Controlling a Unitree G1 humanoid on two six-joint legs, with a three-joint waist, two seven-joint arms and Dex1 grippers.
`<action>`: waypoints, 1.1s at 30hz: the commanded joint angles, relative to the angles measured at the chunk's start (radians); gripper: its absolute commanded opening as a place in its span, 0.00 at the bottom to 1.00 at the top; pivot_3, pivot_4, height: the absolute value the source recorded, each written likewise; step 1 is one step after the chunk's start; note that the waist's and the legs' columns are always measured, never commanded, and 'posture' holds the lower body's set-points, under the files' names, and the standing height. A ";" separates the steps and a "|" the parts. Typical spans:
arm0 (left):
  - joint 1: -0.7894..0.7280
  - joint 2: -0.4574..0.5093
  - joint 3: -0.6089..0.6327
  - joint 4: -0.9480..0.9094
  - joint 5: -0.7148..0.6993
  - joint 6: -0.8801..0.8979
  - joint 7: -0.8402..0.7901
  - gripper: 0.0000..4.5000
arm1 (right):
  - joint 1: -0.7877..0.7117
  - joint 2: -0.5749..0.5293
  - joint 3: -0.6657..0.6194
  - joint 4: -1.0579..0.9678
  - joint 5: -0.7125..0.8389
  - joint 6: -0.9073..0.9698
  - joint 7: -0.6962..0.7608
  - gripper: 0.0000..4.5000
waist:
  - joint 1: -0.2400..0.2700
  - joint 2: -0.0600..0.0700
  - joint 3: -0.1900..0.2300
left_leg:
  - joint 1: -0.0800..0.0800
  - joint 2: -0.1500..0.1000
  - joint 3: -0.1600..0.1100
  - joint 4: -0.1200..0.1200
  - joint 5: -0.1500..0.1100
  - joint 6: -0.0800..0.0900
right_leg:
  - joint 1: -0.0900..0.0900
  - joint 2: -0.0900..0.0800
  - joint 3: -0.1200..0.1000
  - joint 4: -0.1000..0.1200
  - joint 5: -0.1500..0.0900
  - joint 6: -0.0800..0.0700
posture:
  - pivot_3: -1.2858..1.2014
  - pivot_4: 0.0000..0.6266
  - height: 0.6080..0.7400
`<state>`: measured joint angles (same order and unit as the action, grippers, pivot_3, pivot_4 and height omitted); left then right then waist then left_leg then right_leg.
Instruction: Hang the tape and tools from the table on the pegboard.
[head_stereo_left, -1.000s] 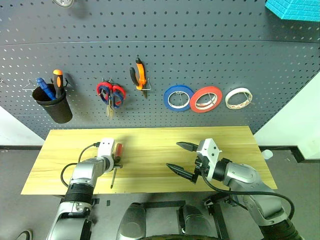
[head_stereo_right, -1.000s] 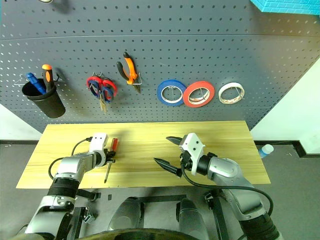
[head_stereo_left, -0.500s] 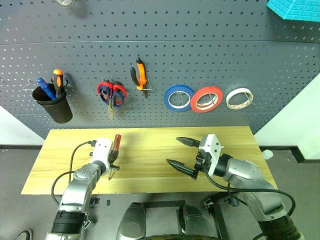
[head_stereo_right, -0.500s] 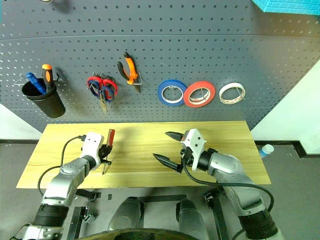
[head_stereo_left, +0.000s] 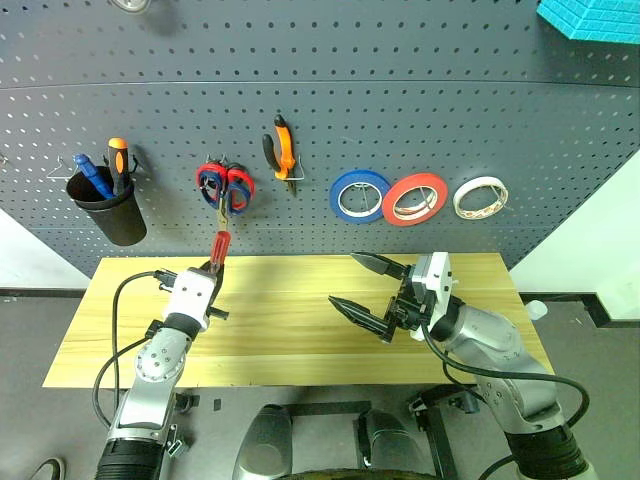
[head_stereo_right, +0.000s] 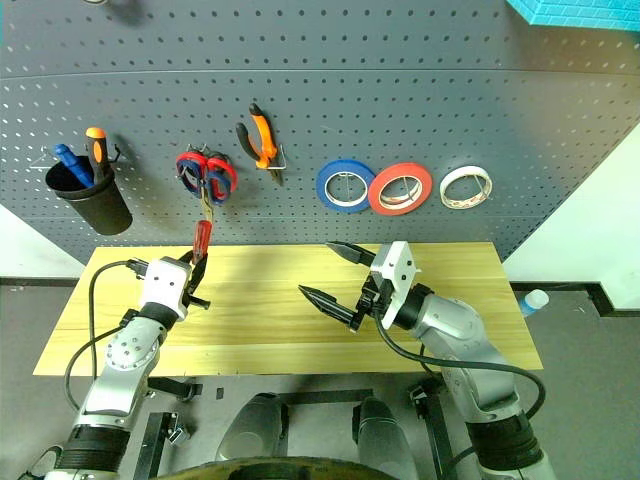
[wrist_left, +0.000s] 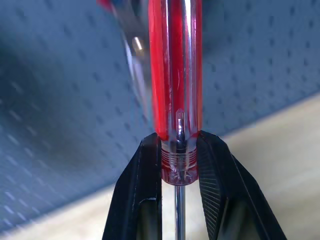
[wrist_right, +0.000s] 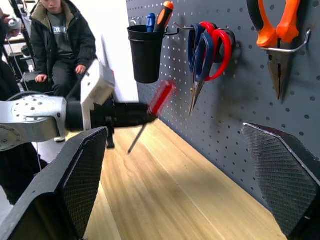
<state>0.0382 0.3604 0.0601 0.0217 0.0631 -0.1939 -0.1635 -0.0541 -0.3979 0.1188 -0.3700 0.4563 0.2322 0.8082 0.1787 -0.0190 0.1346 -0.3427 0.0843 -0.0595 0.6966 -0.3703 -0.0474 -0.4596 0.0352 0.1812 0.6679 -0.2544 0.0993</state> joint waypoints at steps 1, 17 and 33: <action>-0.025 0.022 0.032 -0.041 0.056 -0.113 0.048 0.14 | -0.027 0.000 -0.013 0.015 -0.001 -0.032 0.014 1.00 | 0.001 0.000 0.000 | 0.000 0.000 0.000 0.000 0.000 0.000 | 0.000 0.000 0.000 0.000 0.000 0.000 | 0.66 0.12 0.52; -0.314 0.080 0.051 -0.285 0.037 -0.110 -0.024 0.14 | -0.088 0.010 -0.013 0.056 0.007 -0.042 0.049 1.00 | 0.056 0.000 -0.001 | 0.000 0.000 0.000 0.001 0.000 0.000 | 0.000 0.000 0.000 0.000 0.001 0.000 | 0.67 0.10 0.52; -0.521 0.156 0.206 -0.086 0.013 -0.084 0.024 0.14 | -0.054 -0.007 -0.014 0.049 -0.015 -0.046 0.049 1.00 | 0.058 -0.001 -0.002 | 0.000 0.000 -0.001 0.001 0.000 0.000 | 0.002 0.000 -0.001 0.001 0.001 0.000 | 0.67 0.09 0.52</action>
<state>-0.4506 0.5007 0.2255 -0.0526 0.0955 -0.2659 -0.1587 -0.1060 -0.4017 0.1141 -0.2970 0.4367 0.2047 0.8540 0.2366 -0.0196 0.1326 -0.3422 0.0842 -0.0603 0.6979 -0.3702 -0.0475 -0.4576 0.0352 0.1800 0.6687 -0.2534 0.0990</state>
